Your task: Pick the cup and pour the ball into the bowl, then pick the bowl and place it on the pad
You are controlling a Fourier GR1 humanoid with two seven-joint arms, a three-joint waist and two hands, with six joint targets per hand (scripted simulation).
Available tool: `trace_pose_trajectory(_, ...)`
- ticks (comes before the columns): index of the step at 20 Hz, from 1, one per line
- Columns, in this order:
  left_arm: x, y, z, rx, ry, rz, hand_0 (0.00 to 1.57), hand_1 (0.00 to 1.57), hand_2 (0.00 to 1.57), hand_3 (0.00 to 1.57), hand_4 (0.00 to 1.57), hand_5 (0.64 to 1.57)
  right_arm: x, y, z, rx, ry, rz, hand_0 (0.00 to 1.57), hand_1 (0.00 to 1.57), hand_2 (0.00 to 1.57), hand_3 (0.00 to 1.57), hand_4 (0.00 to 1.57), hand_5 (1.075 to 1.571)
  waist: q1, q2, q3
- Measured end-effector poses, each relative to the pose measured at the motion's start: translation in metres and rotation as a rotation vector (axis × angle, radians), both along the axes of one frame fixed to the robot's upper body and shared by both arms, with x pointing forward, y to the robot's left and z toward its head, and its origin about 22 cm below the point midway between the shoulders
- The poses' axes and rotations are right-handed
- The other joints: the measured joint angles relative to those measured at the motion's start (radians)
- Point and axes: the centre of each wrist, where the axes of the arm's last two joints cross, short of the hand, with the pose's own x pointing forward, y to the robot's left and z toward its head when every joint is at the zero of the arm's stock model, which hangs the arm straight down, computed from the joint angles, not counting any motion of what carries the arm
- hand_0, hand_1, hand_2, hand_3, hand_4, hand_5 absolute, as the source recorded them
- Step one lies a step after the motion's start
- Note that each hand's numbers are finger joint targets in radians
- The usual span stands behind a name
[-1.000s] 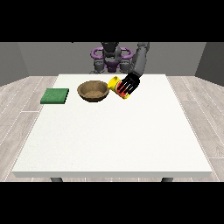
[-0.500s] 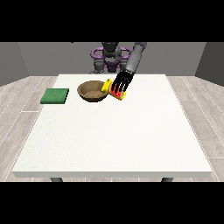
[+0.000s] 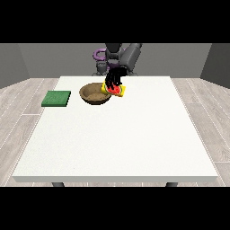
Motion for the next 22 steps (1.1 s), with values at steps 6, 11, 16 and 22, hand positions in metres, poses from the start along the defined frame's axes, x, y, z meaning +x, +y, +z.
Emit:
trace_pose_trajectory(6,-0.002,-0.033,0.0,0.344,0.006,-0.045,1.5,1.5,1.57,1.57,1.06,1.505,0.005,-0.007,-0.022,0.007,0.086,-0.037,0.0,0.0,0.0,0.0,0.37,1.566,0.039,-0.081,-0.0005)
trace_pose_trajectory(11,-0.013,-0.069,0.001,0.467,0.0,-0.067,1.5,1.5,1.57,1.57,1.06,1.507,0.012,-0.015,-0.038,0.006,0.122,-0.055,0.0,0.0,0.0,0.0,0.38,1.564,0.06,-0.113,-0.0018)
trace_pose_trajectory(16,-0.016,-0.075,0.007,0.355,0.021,-0.08,1.27,1.27,1.53,1.48,0.96,1.49,0.01,-0.026,-0.043,0.011,0.13,-0.085,0.0,0.0,0.0,0.0,0.38,1.566,0.095,-0.114,-0.0029)
trace_pose_trajectory(22,-0.006,-0.031,0.017,-0.103,0.055,0.019,1.26,1.26,1.57,1.57,0.75,1.569,-0.002,-0.03,-0.049,0.02,0.136,-0.117,0.0,0.0,0.0,0.0,0.38,1.566,0.13,-0.126,-0.006)
